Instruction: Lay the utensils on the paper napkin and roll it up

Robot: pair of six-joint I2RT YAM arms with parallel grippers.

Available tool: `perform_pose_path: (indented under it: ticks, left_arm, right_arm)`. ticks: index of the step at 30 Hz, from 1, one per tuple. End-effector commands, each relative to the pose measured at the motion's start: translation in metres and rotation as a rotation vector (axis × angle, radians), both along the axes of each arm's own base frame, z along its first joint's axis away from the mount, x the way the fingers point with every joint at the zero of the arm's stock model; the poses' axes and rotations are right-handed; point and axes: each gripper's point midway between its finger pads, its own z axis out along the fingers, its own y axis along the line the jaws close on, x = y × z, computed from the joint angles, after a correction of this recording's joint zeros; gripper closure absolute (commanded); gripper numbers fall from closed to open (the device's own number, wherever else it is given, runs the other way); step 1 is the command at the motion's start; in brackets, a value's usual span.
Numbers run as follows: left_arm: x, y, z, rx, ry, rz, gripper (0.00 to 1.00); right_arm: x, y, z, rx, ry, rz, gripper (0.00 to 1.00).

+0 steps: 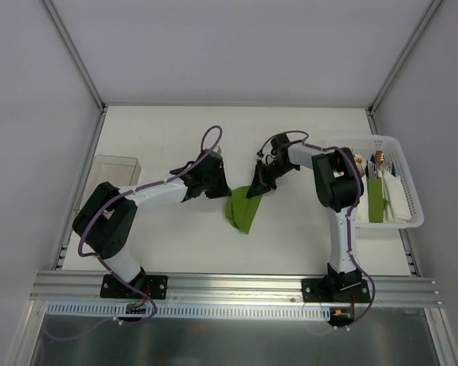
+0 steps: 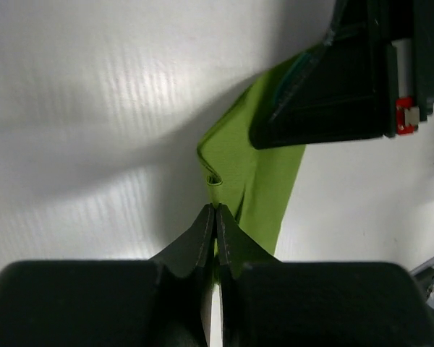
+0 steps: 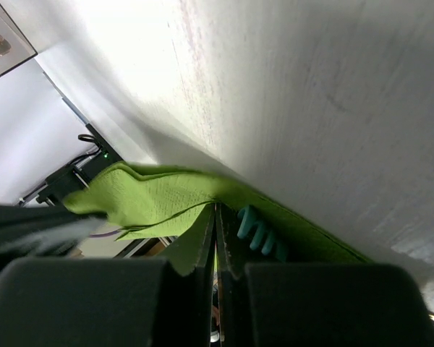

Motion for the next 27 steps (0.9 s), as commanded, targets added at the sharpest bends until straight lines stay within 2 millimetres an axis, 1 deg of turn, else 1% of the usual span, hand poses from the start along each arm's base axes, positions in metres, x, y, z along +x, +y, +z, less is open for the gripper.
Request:
perform_pose_path:
  ticks: [1,5,6,8,9,11,16,21,25,27]
  left_arm:
    - [-0.01,-0.026,0.017,-0.034,-0.049,-0.107,1.0]
    - [-0.02,-0.046,0.014,-0.053,-0.038,-0.168,1.0]
    - [-0.022,-0.049,0.008,-0.047,-0.023,-0.179,1.0]
    - [-0.029,-0.058,0.004,-0.048,-0.016,-0.218,1.0]
    - [-0.031,-0.06,-0.003,-0.038,-0.007,-0.226,1.0]
    - [-0.035,-0.065,-0.006,-0.035,-0.003,-0.255,1.0]
    - [-0.045,-0.066,-0.031,-0.015,0.055,-0.288,1.0]
    - [-0.054,-0.059,-0.055,0.026,0.111,-0.292,1.0]
    - [-0.058,-0.053,-0.071,0.065,0.16,-0.267,1.0]
    - [-0.06,-0.049,-0.077,0.076,0.186,-0.249,1.0]
  right_arm:
    - [-0.003,-0.011,-0.013,-0.091,0.012,-0.005,0.97]
    - [-0.003,-0.011,-0.013,-0.095,0.011,-0.007,0.97]
    - [-0.003,-0.01,-0.013,-0.096,0.012,-0.006,0.97]
    - [-0.003,-0.011,-0.013,-0.096,0.01,-0.008,0.98]
    - [-0.003,-0.011,-0.013,-0.096,0.01,-0.008,0.98]
    - [-0.003,-0.011,-0.013,-0.098,0.011,-0.008,0.97]
    - [-0.003,-0.011,-0.013,-0.1,0.01,-0.006,0.98]
    - [-0.003,-0.011,-0.011,-0.091,0.01,0.001,0.98]
    - [-0.003,-0.011,-0.003,-0.078,-0.011,0.019,0.97]
    - [-0.003,-0.01,0.006,-0.056,-0.038,0.042,0.94]
